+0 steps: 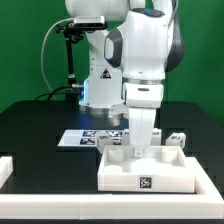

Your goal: Assemble one leg

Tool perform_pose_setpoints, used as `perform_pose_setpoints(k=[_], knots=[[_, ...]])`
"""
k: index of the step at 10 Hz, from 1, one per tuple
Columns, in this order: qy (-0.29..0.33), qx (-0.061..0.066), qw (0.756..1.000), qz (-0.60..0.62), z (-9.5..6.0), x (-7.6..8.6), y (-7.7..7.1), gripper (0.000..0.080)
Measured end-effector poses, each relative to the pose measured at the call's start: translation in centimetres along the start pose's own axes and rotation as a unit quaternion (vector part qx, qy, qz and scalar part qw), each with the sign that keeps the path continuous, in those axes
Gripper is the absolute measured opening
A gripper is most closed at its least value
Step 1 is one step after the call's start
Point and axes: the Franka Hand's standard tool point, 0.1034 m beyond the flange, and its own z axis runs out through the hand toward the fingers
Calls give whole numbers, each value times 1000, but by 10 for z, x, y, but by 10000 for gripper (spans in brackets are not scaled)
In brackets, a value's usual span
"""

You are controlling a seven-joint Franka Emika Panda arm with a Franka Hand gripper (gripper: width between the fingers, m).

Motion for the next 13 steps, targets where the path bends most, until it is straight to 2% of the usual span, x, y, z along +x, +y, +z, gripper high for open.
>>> perform_pose_setpoints(k=[1, 2, 4, 6, 8, 9, 12, 13], knots=[[0, 0, 1000, -4, 1, 0, 0, 52], [2, -6, 1000, -23, 4, 2, 1, 52], [-4, -3, 1000, -24, 4, 3, 17, 52], [-17, 16, 999, -23, 5, 4, 38, 52], [-43, 56, 997, -25, 6, 4, 41, 52], [-51, 62, 996, -27, 6, 4, 41, 55], [-51, 61, 996, -26, 6, 3, 41, 59], [-51, 62, 996, -25, 6, 3, 41, 244]])
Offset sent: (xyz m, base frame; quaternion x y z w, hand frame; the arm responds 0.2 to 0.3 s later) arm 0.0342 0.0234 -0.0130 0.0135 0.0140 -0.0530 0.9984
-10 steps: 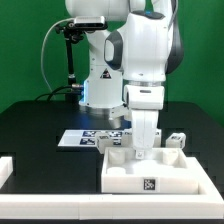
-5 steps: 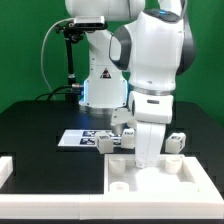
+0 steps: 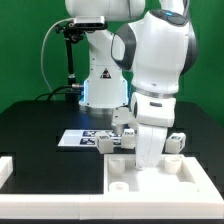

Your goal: Assemble one leg

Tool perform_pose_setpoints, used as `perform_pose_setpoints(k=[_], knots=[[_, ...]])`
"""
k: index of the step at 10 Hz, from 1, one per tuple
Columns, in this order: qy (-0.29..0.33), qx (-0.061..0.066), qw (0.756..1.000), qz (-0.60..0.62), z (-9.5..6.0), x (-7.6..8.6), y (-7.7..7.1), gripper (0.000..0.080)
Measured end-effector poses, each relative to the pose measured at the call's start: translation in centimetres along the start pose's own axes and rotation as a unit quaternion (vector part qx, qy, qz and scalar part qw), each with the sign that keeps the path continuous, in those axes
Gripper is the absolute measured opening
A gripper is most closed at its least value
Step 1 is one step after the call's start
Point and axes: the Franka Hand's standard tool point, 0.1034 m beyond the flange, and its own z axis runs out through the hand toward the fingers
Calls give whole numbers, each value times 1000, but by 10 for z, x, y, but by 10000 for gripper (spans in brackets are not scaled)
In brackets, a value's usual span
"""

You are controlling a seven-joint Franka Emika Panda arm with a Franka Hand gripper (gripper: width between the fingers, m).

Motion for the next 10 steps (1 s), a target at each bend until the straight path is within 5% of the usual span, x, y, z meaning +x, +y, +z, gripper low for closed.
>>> perform_pose_setpoints(k=[1, 2, 3, 4, 7, 9, 10], knots=[[0, 0, 1000, 0, 0, 0, 0, 244], [1, 0, 1000, 7, -3, -2, 1, 450], [2, -7, 1000, 30, -20, -7, 2, 450], [4, -17, 998, 62, -36, -10, 3, 605], [13, -30, 974, 225, -57, -1, 1, 647], [-4, 7, 911, 412, -55, 10, -5, 649], [-3, 12, 894, 449, -55, 12, -1, 649]])
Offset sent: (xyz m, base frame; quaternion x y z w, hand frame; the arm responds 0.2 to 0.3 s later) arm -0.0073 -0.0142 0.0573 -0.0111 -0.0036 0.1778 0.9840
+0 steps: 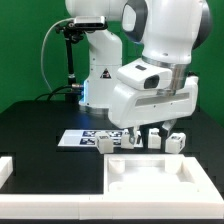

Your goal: Assemble one leg

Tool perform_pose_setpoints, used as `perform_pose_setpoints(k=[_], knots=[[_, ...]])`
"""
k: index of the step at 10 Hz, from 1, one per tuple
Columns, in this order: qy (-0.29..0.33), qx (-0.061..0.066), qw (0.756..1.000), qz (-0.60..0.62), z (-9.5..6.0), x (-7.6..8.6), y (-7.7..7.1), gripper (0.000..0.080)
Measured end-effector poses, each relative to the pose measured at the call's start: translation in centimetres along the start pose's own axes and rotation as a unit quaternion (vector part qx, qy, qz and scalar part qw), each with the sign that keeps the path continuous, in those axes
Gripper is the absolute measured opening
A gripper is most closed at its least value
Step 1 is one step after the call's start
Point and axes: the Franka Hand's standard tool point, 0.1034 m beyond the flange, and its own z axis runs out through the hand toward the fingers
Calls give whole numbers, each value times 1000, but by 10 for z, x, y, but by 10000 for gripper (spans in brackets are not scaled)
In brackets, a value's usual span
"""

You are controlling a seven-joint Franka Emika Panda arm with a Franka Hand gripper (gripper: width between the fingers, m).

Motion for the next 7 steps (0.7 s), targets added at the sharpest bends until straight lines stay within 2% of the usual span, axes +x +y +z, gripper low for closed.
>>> perform_pose_setpoints(k=[1, 4, 5, 6, 7], knots=[[3, 4, 998, 63, 0, 1, -2, 649], [2, 10, 988, 151, 1, 2, -4, 649], [-5, 18, 981, 195, 2, -1, -7, 649], [-27, 34, 963, 265, 4, -7, -14, 649], [-44, 41, 947, 314, 3, -10, -24, 649]])
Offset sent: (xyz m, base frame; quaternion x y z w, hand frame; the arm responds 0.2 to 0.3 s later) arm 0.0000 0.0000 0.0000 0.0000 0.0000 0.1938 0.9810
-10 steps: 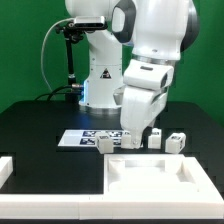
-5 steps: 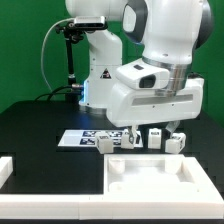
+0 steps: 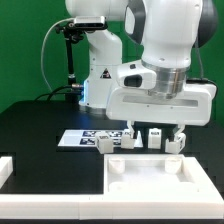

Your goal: Assemble one leg

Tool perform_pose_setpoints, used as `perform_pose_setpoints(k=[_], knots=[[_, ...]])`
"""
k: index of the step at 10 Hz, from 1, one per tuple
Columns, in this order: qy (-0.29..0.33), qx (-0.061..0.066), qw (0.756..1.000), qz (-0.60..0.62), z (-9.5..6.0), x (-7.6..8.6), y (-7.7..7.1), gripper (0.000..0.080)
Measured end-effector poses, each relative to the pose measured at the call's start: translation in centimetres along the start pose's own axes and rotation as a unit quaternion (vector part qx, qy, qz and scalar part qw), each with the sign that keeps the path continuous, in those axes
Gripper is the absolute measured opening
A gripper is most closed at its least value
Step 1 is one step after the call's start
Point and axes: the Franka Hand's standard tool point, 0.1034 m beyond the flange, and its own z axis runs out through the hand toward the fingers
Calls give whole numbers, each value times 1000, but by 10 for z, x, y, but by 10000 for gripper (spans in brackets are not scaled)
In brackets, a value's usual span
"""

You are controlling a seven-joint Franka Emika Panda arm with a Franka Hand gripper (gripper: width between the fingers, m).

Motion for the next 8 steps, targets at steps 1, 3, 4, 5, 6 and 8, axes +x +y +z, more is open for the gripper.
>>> perform_pose_setpoints(k=[1, 3, 4, 5, 6, 8], knots=[[-20, -6, 1000, 14, 0, -9, -10, 649], [-48, 24, 996, 77, -5, -14, -24, 649], [-51, 42, 993, 98, -6, -12, -25, 649], [-47, 55, 992, 107, -6, -10, -26, 649], [-43, 67, 991, 108, -3, -9, -25, 649], [-47, 74, 992, 95, 0, -10, -20, 649]])
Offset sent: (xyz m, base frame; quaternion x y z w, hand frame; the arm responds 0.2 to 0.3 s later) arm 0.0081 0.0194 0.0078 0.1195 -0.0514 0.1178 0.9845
